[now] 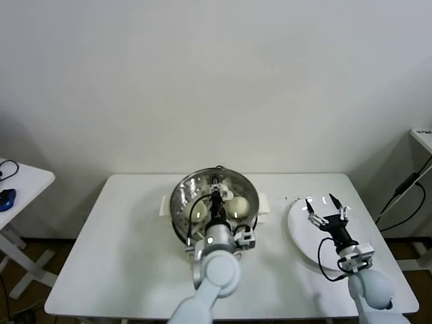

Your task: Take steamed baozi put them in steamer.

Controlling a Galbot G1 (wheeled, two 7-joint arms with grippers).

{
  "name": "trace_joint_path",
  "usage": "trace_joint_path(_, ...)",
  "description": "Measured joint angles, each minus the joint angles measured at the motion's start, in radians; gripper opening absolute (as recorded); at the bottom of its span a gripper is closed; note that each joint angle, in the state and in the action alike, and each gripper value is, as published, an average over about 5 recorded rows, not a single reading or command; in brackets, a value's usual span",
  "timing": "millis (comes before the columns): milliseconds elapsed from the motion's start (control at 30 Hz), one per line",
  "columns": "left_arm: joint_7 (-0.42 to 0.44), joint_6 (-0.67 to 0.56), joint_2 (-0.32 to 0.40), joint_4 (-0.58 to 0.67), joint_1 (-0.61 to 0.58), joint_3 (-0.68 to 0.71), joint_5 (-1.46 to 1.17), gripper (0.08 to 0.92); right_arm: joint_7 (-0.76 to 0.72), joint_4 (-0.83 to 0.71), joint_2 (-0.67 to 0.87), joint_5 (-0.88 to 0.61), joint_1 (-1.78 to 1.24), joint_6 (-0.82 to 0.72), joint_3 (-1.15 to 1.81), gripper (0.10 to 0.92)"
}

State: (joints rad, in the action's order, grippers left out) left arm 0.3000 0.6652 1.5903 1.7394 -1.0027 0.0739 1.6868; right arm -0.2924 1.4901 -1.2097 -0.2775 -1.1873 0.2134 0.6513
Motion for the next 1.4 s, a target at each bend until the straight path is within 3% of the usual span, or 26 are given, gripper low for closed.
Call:
trace_joint_path(433,0.005,-0.017,-0.013,0.043,-0.017,0.000,0.006,0.727,-0.007,-0.008,0.000,0.002,0.005,0.000,0.000,0.823)
trace_joint_path(567,0.014,-0.021,-0.019,0.061,-0.024,-0.001,0.004,0.808,-0.008,-0.015,-0.002,0.005,0.009,0.001,-0.002,0.823)
trace_joint_path(1400,0.068,-0.043,-0.070,0.215,-0.091,0.004,-0.063,0.823,-0.012,-0.036,0.013,0.012,0.022,0.002,-0.008,0.823)
